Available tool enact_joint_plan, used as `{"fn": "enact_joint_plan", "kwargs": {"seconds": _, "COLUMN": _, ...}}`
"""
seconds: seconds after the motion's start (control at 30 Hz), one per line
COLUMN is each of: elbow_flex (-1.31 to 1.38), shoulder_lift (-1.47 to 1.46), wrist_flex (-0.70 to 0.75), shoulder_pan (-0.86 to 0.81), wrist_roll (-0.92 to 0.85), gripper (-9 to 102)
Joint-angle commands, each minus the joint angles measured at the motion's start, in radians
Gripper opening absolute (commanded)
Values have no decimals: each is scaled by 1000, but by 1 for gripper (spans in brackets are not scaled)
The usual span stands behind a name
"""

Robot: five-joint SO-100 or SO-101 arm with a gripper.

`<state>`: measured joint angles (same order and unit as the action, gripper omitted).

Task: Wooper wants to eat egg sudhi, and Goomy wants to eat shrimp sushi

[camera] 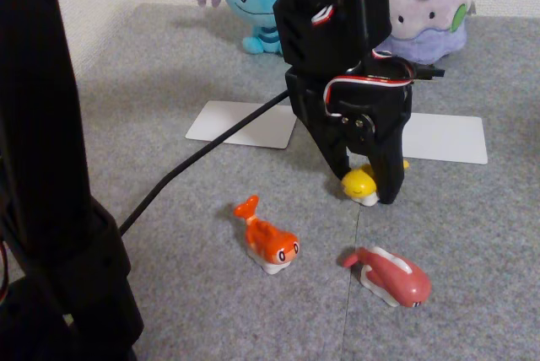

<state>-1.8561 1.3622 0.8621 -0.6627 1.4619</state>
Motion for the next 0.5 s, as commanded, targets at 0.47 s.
{"fn": "enact_joint_plan", "kwargs": {"seconds": 0.47, "elbow_flex": 34, "shoulder_lift": 35, "wrist_flex": 54, "shoulder_pan": 75, "wrist_roll": 54, "gripper": 6}}
